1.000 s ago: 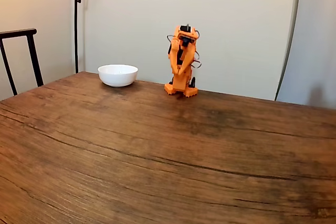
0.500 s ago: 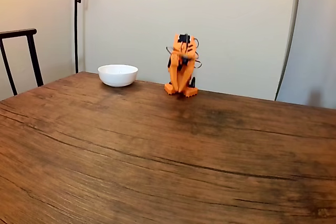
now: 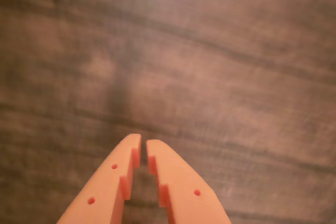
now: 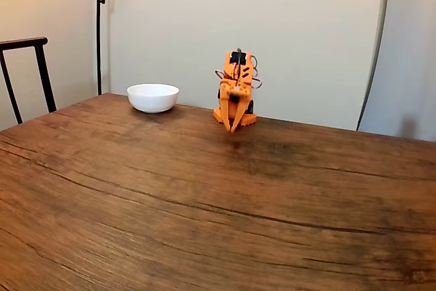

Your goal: Grasp the cube and drop it in the bowl

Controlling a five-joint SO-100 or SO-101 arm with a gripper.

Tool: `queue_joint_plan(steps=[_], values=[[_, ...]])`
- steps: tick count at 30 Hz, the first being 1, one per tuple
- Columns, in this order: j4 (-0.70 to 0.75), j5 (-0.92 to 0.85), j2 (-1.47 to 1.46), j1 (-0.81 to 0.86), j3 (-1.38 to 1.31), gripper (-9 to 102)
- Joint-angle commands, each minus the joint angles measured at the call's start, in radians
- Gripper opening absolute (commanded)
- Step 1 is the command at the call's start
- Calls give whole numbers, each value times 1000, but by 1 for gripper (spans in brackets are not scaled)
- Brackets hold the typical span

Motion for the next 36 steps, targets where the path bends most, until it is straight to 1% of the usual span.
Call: queue_joint_plan(steps=[1, 3, 8, 36], values=[[107, -5, 6, 15, -5, 0], [160, -5, 6, 40, -5, 0], [179, -3, 6, 51, -5, 0], [181, 8, 2, 49, -5, 0]])
